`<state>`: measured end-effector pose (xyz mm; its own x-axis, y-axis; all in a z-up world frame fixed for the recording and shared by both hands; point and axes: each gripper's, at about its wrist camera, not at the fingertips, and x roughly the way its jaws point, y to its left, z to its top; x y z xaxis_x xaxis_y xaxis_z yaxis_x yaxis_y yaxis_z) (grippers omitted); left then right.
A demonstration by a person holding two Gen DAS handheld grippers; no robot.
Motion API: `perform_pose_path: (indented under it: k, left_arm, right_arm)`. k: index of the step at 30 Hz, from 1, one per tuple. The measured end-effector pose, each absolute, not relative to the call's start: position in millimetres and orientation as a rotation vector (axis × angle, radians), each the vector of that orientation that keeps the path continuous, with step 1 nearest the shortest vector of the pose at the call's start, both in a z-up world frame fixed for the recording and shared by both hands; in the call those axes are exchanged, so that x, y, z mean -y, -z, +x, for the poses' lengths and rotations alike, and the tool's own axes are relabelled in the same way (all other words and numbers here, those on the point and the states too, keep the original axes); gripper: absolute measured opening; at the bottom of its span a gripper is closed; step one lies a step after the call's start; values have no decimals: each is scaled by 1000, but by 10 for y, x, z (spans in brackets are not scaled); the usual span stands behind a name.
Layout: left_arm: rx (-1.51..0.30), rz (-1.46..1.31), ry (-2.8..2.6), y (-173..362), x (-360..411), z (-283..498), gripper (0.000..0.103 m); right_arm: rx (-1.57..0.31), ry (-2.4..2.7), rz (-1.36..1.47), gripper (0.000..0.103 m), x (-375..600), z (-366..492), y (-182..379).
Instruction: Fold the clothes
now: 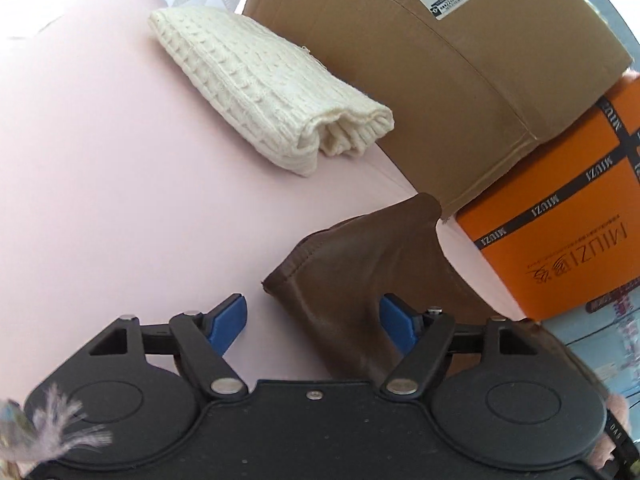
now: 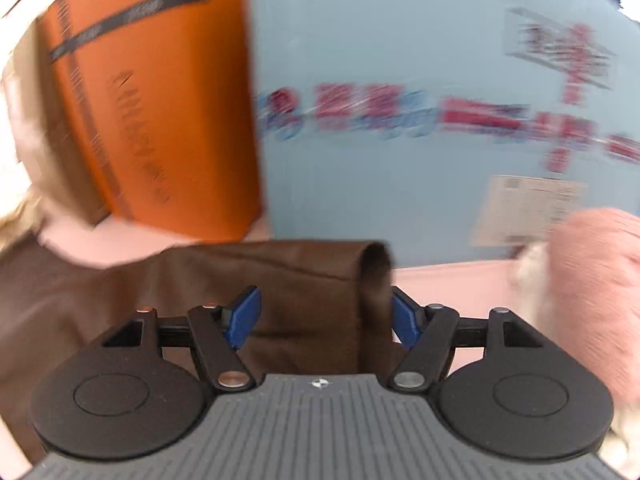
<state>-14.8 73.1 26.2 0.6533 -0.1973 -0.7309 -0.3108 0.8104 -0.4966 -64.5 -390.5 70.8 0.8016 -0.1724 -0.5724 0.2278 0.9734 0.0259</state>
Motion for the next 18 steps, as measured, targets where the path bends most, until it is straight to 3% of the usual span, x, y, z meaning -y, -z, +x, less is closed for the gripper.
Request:
perform_pose_path:
  k: [4,6,9,14,15,18]
  left_arm:
    - [-873,-777,-58,-244,-720,-65,75]
    - [-879,-863,-49,-217,-703,-25,78]
    - [-887,-997,-19,-148,-717,77,103]
    - [-912,-997,-11,-166,-676,140,101]
    - [-915,-954,-18,-196,-629,134,98]
    - [-927,-789,-57,-279,-466,133,53]
  right_arm:
    - [-500,363,301,71,3946,-1021,-871]
    - [-494,341,387,78,3919,-1091,-874]
    - [-564,251,499,79,3824,-1045,-782]
    - [-651,126,581,79,3407,-864,-538]
    - [-669,115,588,79,3309,-862,-497]
    - [-712,73,578,79,3135,-870,-438]
